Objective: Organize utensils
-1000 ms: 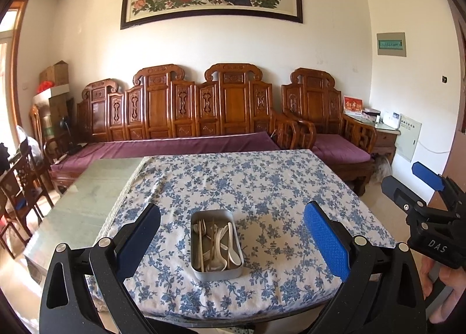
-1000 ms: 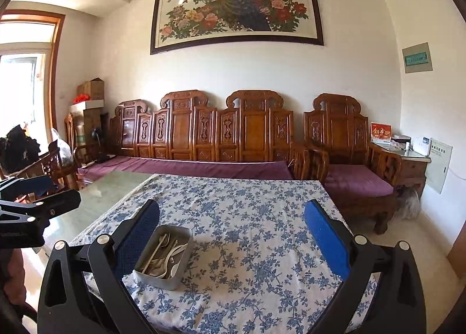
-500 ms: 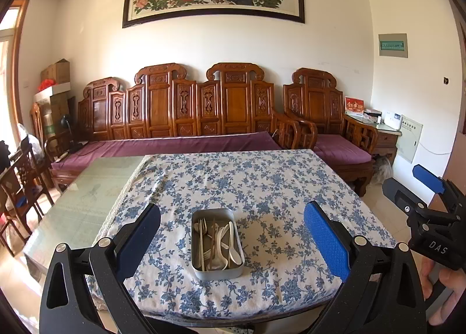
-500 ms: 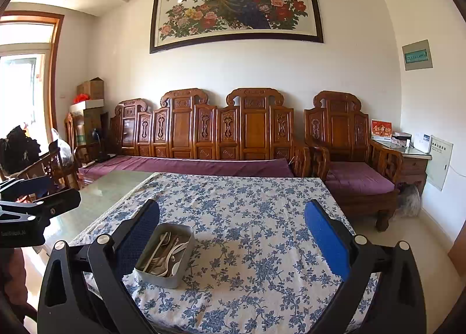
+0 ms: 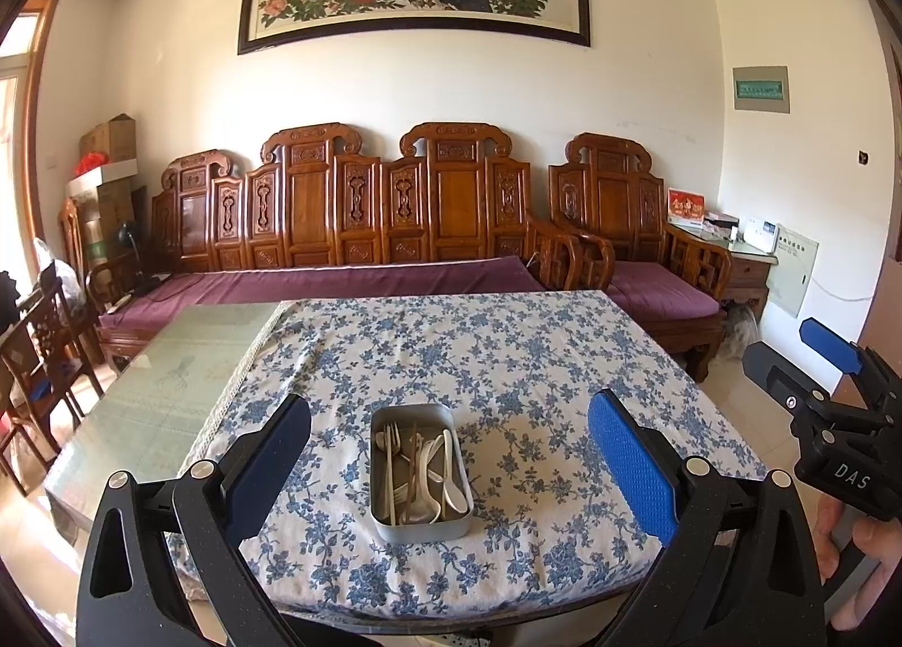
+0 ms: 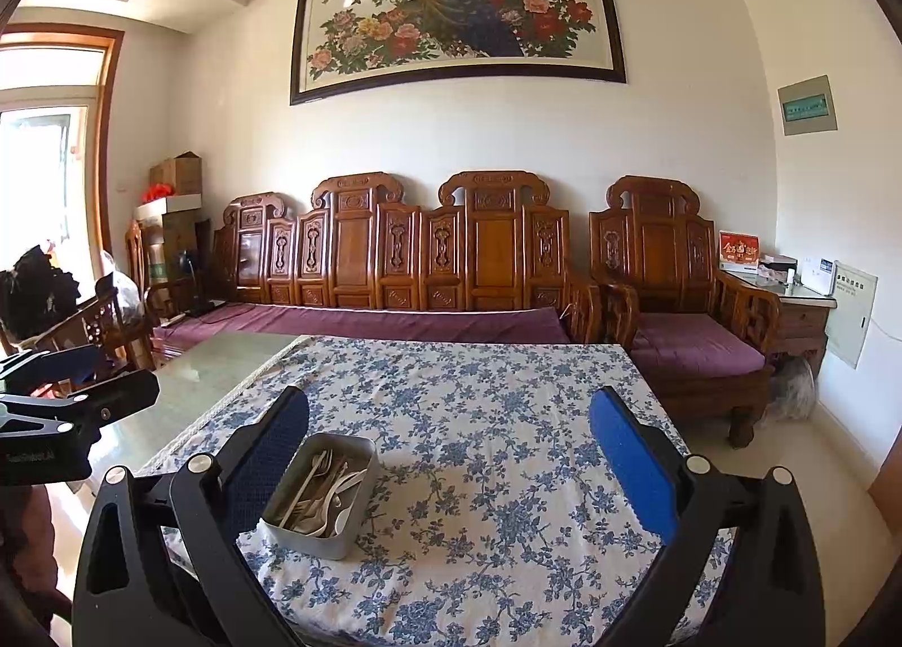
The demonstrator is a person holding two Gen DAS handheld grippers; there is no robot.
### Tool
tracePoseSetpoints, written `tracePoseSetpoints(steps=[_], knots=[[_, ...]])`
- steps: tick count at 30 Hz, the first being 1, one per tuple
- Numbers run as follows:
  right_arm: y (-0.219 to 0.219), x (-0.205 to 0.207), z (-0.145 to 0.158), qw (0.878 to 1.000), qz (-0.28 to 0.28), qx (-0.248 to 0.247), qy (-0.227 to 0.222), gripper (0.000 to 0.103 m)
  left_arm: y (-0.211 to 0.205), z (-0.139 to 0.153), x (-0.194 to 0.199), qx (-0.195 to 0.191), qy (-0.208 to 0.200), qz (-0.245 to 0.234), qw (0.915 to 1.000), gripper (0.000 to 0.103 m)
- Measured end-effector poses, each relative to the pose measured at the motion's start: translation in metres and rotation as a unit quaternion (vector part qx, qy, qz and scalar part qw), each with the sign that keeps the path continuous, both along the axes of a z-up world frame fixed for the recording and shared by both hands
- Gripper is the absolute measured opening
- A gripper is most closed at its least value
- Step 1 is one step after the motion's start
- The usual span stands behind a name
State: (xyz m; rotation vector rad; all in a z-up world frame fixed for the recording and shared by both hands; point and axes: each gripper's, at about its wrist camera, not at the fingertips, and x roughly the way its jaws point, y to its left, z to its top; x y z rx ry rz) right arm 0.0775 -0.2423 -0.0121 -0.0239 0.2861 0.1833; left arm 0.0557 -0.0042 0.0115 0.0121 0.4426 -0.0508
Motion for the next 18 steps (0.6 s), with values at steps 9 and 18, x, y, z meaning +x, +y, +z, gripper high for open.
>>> tracePoseSetpoints(steps=[9,18], knots=[[0.0008,-0.0004,-0.0002,1.000,0.001,0.001,0.000,0.100,-0.0027,0.0002,-0.0003,-0.001,-0.002,0.000,1.0000,0.095],[0.0008,-0.0004,-0.0003,1.000,0.001,0.001,0.000,0.100,-0.0036,0.0009,-0.0011,-0.002,-0.002,0.000,1.0000,0.095]])
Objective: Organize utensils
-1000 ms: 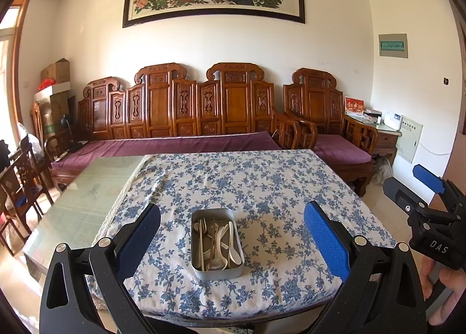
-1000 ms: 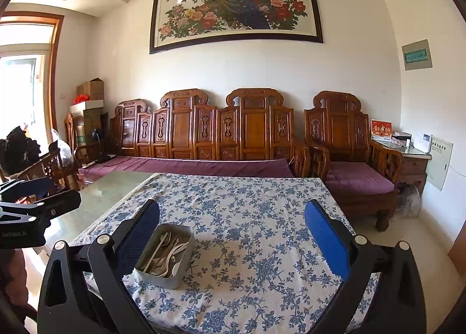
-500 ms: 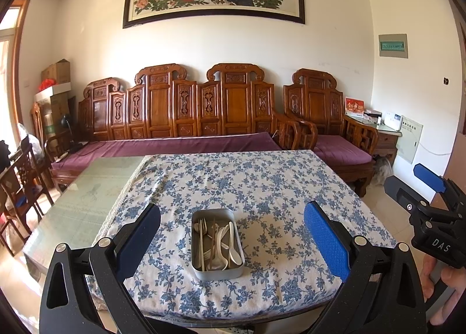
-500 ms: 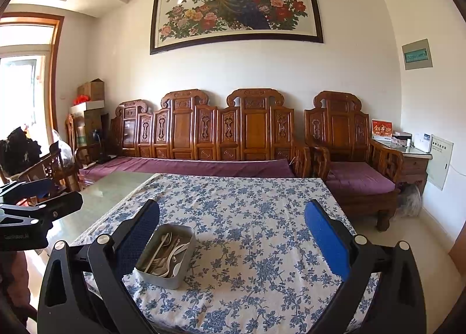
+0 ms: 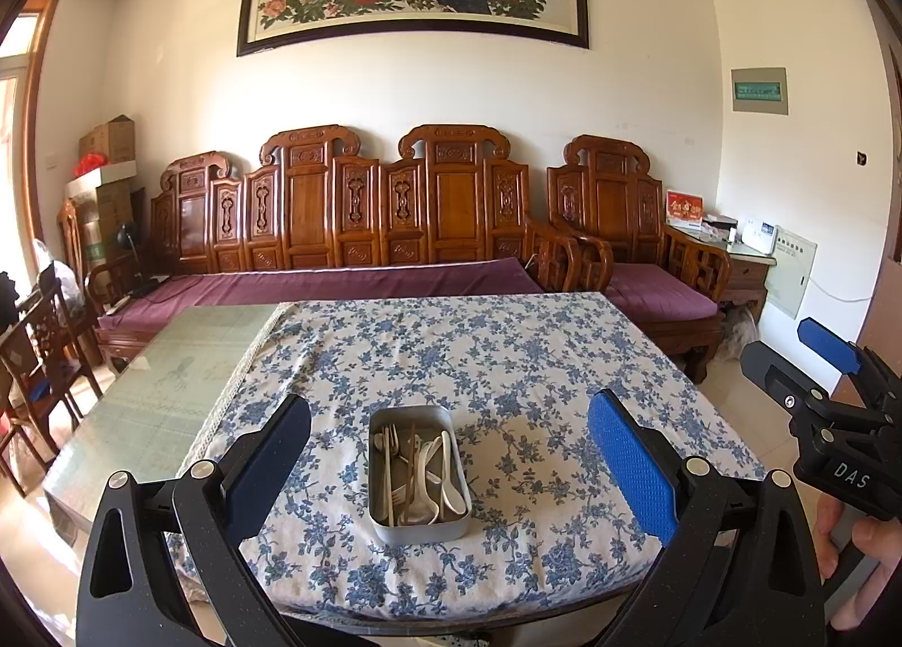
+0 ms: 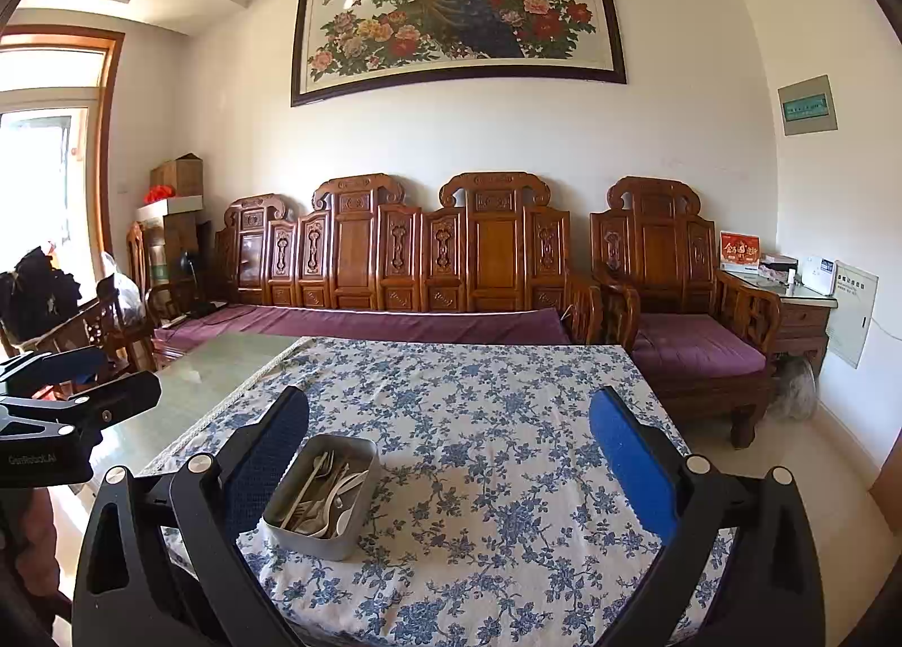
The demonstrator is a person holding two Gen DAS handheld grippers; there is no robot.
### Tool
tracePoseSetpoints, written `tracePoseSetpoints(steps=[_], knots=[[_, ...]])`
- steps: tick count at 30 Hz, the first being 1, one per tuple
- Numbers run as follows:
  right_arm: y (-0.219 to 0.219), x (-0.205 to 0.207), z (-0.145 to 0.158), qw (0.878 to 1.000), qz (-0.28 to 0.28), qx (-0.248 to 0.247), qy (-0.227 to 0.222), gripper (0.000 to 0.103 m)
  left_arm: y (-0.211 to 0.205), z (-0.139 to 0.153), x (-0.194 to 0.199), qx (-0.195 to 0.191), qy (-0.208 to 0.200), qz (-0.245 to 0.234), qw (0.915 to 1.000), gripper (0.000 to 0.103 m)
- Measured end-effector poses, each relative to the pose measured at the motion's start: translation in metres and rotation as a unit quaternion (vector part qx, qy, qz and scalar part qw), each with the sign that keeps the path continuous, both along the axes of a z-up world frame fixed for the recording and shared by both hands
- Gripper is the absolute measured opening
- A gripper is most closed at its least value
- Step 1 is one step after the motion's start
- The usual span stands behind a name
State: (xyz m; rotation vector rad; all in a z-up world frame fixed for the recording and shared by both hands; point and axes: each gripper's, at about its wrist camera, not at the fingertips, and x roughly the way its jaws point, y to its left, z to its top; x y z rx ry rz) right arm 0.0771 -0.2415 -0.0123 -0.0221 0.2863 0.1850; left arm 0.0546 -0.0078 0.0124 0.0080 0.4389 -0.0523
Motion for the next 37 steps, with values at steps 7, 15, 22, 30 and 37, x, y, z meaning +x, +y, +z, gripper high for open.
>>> tracePoseSetpoints(steps=[7,15,22,30,37], knots=[[-0.0002,-0.0002,0.0002,1.000,0.000,0.000,-0.001,0.100,-0.0011,-0.0001,0.0000,0.000,0.000,0.000,1.0000,0.095],[-0.0002,-0.0002,0.0003,1.000,0.000,0.000,-0.001,0.100,-0.0019,0.0009,-0.0003,0.001,-0.001,0.000,1.0000,0.095],[-0.0010,-0.0007,0.0026,1.000,0.001,0.001,-0.001,0.100,-0.0049,0.0041,-0.0006,0.004,-0.005,0.001,1.0000,0.095],[-0.0003,-0.0006,0.0059,1.000,0.001,0.003,0.000,0.100,-0.0038,0.0047,-0.0012,0.001,-0.003,0.001,1.0000,0.095],[-0.0001,-0.0004,0.0063,1.000,0.001,0.003,0.000,0.100,-0.0010,0.0027,-0.0015,-0.002,-0.002,0.001,1.0000,0.095]])
